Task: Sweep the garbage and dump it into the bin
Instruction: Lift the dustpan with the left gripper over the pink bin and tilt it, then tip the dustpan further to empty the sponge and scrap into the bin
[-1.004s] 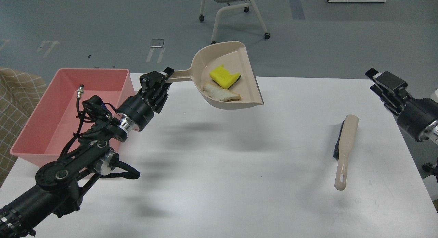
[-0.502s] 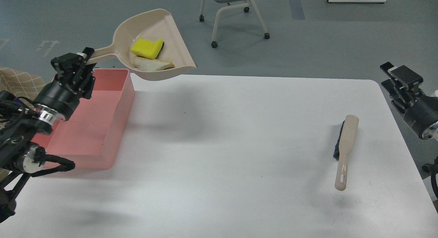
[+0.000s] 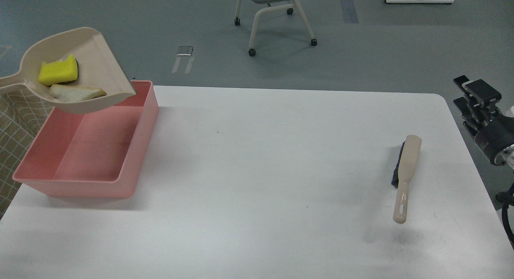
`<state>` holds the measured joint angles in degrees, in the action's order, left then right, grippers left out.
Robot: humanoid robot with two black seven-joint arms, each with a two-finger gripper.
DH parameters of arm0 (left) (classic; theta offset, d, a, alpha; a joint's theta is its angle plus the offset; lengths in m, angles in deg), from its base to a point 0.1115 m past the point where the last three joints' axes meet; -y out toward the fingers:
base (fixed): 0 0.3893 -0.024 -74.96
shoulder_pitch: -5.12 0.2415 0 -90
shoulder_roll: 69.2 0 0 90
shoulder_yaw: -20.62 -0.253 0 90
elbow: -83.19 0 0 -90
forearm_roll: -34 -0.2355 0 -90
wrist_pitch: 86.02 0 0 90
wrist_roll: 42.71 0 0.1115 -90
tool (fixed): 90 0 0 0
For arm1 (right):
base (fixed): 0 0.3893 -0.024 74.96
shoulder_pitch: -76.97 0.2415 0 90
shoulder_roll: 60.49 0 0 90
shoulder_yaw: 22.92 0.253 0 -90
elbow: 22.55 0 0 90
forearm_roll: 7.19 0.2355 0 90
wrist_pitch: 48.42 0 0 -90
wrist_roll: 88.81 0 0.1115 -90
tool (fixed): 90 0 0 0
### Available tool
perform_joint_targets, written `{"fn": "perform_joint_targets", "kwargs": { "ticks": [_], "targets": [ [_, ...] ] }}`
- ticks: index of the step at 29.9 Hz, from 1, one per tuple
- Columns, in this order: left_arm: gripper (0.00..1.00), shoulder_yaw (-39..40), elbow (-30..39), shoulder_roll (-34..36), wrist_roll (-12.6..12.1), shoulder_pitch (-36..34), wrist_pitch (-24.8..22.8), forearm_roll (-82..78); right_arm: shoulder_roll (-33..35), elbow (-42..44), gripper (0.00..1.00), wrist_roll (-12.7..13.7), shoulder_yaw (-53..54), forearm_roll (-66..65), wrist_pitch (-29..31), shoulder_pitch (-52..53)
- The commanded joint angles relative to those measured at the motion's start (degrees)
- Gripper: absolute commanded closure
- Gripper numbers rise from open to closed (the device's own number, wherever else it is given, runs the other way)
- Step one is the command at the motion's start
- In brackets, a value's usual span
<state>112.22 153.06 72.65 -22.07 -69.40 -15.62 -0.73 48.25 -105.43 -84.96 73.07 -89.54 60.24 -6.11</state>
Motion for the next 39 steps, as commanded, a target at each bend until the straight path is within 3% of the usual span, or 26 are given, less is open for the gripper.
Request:
{"fn": "perform_joint_targets", "kwargs": {
  "ticks": [1,6,20,28,39],
  "targets": [
    [1.0,0.0,-1.4,3.1,-0.6,1.0,-1.5,-1.4,-0.1,0.0,0.32,-0.1,0.0,0.0,-0.1,0.0],
    [1.0,-1.6,-3.6,9.5,-0.8,1.0,-1.6,-4.5,-0.1,-0.1,0.32,-0.1,0.0,0.0,-0.1,0.1],
    [1.0,-4.7,-5.2,13.9,-0.7,-1.0,-1.6,-21.3,-0.2,-0.1,0.31,-0.2,0.6,0.0,-0.1,-0.3],
    [1.0,-4.9,-1.8,23.0,-0.4,-1.1,-2.6,-21.3,-1.6,-0.2,0.31,-0.2,0.5,0.1,-0.1,-0.3],
    [1.0,-6.0,0.4,25.1,-0.6,-0.8,-2.7,-28.2,-2.9,-0.4,0.31,-0.3,0.6,0.3,-0.1,-0.7]
  ]
}}
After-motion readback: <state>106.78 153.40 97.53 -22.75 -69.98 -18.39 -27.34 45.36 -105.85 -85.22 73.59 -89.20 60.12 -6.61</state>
